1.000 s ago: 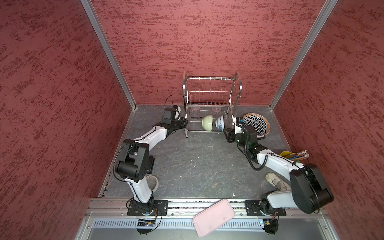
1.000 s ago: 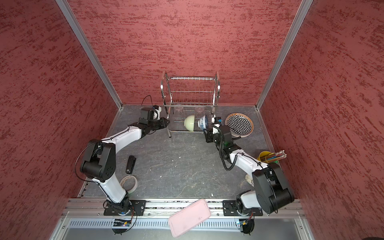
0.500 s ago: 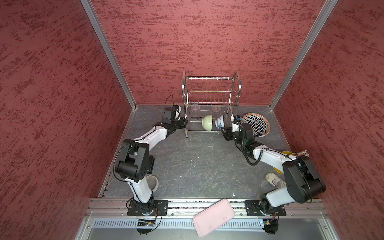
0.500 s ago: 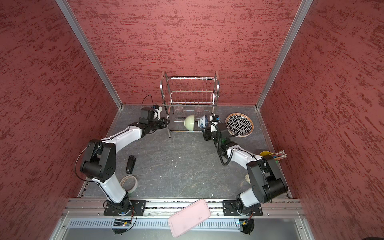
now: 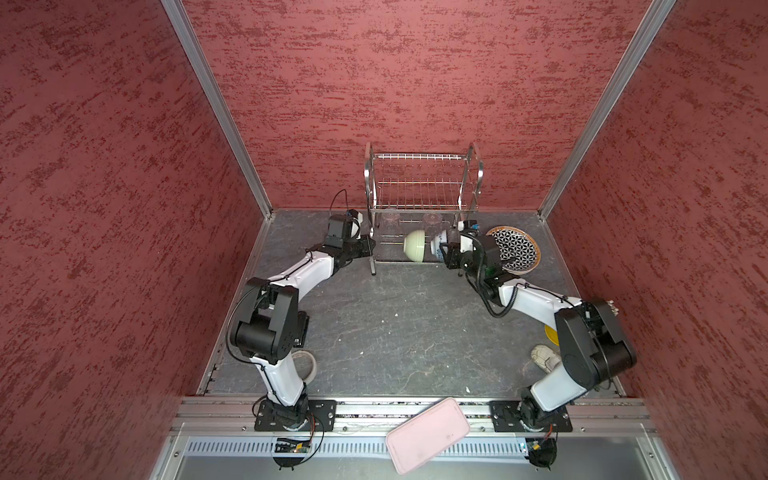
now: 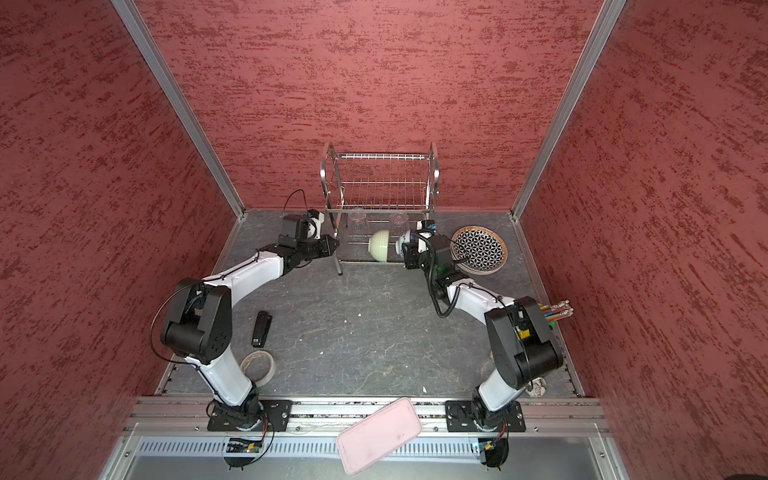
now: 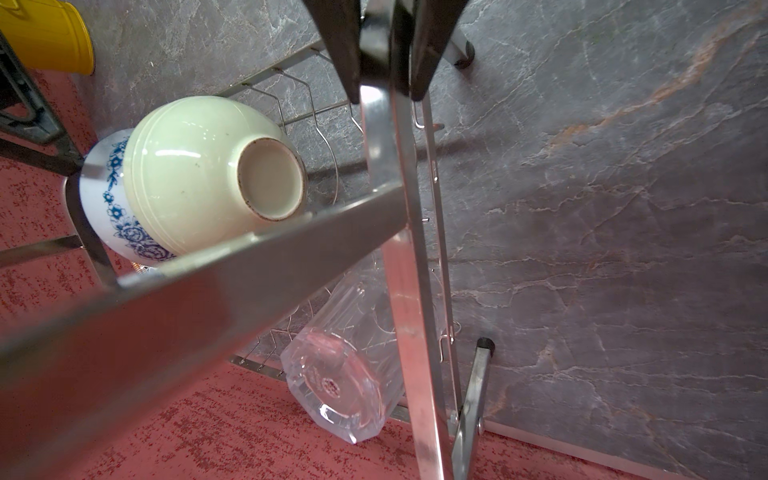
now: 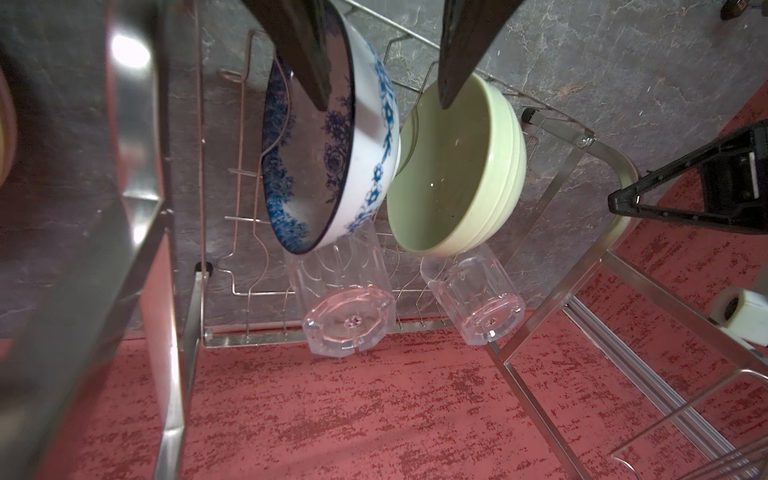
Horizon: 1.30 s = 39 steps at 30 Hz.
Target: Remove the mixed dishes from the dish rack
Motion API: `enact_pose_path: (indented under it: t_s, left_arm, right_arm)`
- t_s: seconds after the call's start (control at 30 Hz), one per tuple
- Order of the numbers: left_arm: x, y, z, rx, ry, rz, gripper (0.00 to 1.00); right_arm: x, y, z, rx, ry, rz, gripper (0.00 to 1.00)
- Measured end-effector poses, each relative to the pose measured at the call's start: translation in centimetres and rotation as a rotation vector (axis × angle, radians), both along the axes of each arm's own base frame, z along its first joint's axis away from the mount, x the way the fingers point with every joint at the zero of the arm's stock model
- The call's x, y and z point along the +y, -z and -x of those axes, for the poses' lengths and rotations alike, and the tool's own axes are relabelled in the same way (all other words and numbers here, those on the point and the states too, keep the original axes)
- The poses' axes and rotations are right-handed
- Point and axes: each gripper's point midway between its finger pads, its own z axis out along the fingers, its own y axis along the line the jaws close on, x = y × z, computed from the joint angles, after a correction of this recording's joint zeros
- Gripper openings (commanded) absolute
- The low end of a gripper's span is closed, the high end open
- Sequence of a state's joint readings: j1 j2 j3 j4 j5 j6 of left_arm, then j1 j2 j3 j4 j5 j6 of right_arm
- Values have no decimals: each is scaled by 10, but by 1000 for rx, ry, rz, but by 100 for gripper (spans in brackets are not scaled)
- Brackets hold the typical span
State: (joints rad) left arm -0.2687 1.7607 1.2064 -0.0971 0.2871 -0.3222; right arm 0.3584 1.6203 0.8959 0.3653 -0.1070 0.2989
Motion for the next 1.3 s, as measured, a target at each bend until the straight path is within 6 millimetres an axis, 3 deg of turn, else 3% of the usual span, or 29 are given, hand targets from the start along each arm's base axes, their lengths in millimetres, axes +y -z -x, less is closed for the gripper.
enact_pose_path:
  t_s: [0.27, 0.57, 1.0, 1.3]
  left_arm:
    - [-1, 0, 1, 8, -1, 5, 22]
    - [-1, 0, 1, 18, -4, 8, 22]
    - [-1, 0, 1, 23, -9, 13, 23]
    - [0, -2, 0, 22, -11, 11, 23]
  right_arm:
    - [-1, 10, -2, 25, 5, -1, 42]
    - [1, 14, -5, 50, -36, -82, 35]
    - [5, 19, -10, 79, -76, -190, 15]
    - [1, 7, -16, 52, -86, -246, 5]
